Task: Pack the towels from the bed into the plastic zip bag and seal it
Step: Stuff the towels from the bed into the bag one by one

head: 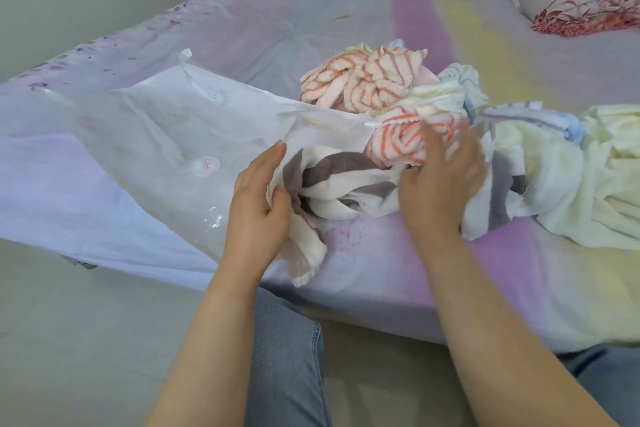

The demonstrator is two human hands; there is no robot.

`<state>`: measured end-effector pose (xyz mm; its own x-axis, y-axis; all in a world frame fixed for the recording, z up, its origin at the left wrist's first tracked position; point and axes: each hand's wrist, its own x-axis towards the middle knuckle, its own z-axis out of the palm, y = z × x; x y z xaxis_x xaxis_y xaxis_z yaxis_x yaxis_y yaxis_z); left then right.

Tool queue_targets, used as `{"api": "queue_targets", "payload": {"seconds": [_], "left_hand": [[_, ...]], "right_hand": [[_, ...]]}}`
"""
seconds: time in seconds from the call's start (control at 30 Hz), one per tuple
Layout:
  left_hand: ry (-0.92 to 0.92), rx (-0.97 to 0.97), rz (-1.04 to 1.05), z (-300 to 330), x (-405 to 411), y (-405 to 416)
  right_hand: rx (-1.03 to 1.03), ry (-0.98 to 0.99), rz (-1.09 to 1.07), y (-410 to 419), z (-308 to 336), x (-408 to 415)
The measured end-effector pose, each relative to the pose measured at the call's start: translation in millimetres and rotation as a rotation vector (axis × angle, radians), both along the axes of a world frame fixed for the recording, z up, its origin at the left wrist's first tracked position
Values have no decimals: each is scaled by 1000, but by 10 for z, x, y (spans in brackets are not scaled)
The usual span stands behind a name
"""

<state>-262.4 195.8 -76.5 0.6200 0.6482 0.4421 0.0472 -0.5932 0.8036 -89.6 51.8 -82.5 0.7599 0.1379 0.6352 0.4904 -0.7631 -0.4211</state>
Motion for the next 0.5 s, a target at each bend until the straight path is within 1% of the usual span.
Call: {"api": "queue_targets", "payload": {"seconds": [0.03,0.07,0.1,0.13,0.17,0.2,0.27,0.3,0.33,0.37,0.4,0.47,0.5], "left_hand": [[5,-1,-10,-2,20,-12],[7,-5,-20,-2,39,-27],[4,-12,-28,3,57,-40],[-2,-19,-32,9,74,-50],[-9,-24,-34,12,89,-57],[-13,-28,-36,14,100,-64],[-15,-34,-34,16,107,-69],[-16,-38,-32,19,104,-70],[-19,-45,-31,24,97,-71],[-23,-55,-33,32,86,-72],[-29,-67,-36,42,72,-76],[-48,-91,-49,65,37,-84],[-56,-102,-56,76,16,-87]], "right_hand": [[-95,97,-104,-128,-15,140],[-160,214,-134,-254,-31,250],[-176,322,-124,-353,-70,342],[-150,399,-88,-428,-124,408],[-104,417,-53,-470,-162,417],[-41,368,-24,-485,-188,369],[180,200,82,-439,-251,133],[295,101,184,-384,-270,-26],[348,0,306,-316,-281,-187],[356,-69,439,-235,-287,-340],[331,-93,553,-143,-280,-470],[227,-36,731,74,-194,-657],[141,6,801,178,-146,-725]]}}
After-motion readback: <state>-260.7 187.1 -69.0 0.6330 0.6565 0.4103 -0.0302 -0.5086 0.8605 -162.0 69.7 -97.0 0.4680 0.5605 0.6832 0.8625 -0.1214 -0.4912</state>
